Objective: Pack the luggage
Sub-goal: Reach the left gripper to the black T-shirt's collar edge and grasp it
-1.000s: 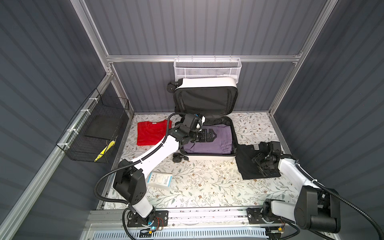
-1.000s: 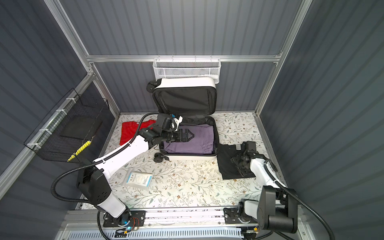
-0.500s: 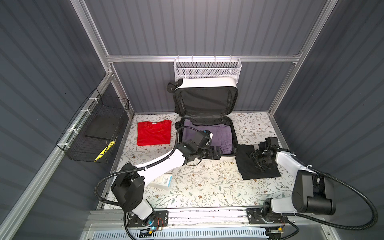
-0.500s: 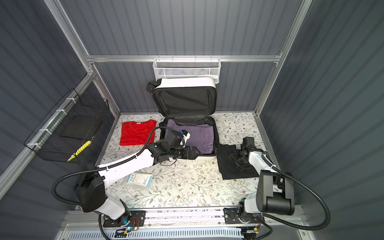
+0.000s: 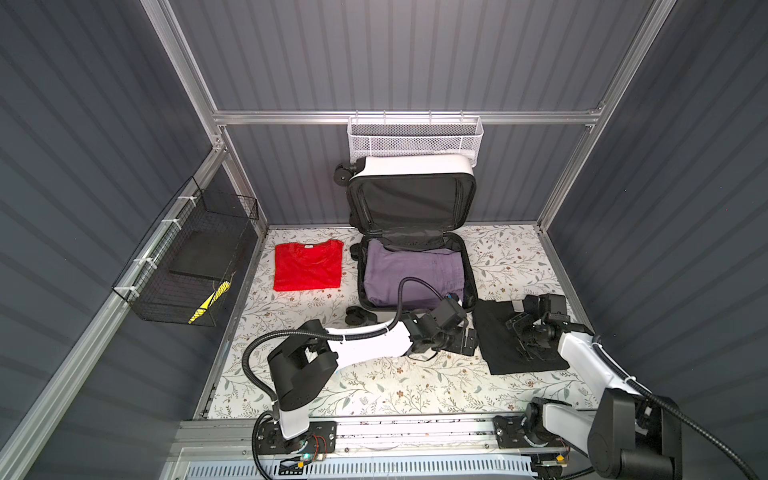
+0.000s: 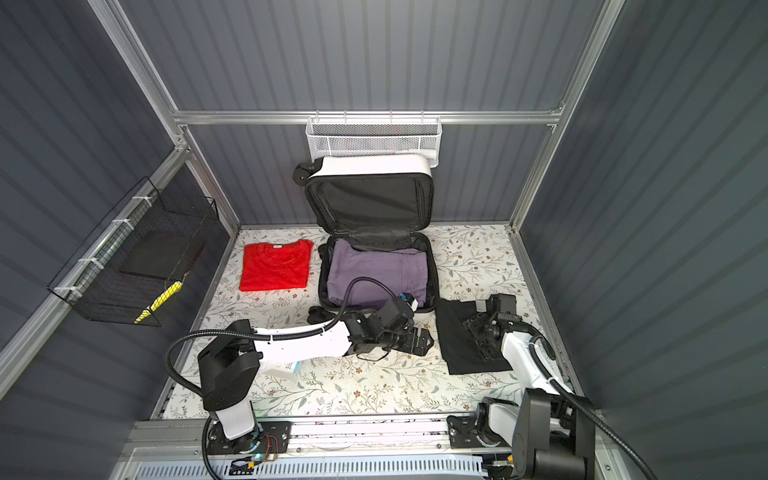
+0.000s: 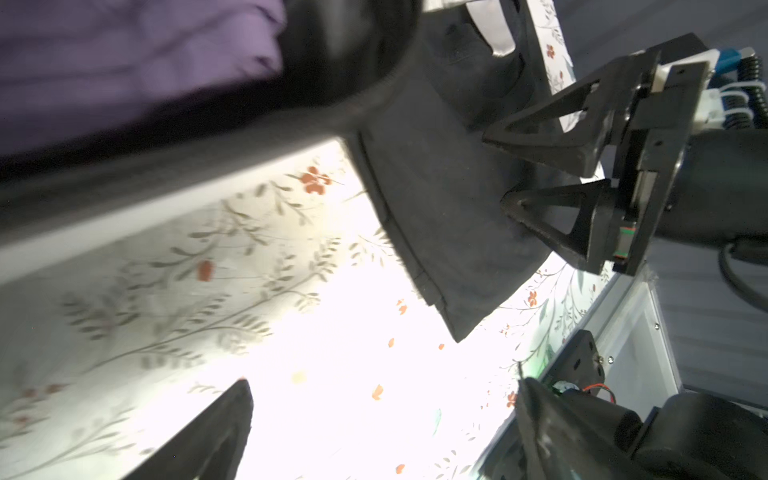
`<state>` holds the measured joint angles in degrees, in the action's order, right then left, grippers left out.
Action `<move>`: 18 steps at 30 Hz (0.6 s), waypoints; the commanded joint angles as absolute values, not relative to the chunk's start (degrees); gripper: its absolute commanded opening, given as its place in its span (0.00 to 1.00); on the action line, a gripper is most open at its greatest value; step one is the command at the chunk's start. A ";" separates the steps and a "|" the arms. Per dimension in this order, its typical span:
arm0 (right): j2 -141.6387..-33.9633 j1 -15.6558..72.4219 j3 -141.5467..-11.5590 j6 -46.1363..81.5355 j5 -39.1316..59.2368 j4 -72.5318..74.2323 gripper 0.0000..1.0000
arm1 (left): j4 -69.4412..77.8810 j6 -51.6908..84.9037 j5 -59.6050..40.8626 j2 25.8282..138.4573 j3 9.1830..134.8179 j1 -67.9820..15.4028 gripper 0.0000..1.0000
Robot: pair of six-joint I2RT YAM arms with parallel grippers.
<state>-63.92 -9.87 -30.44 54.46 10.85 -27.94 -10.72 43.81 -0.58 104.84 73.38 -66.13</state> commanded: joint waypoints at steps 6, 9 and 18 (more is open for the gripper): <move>-60.18 -11.63 -33.81 49.92 12.28 -35.94 0.75 | -7.17 46.88 0.44 112.32 79.85 -68.20 1.00; -60.25 -11.90 -38.60 46.85 10.34 -38.21 0.75 | -6.30 47.42 0.51 114.78 82.59 -68.29 0.99; -66.41 -18.71 -40.02 44.30 12.57 -36.60 0.75 | -3.67 49.55 1.05 120.87 86.04 -68.38 0.97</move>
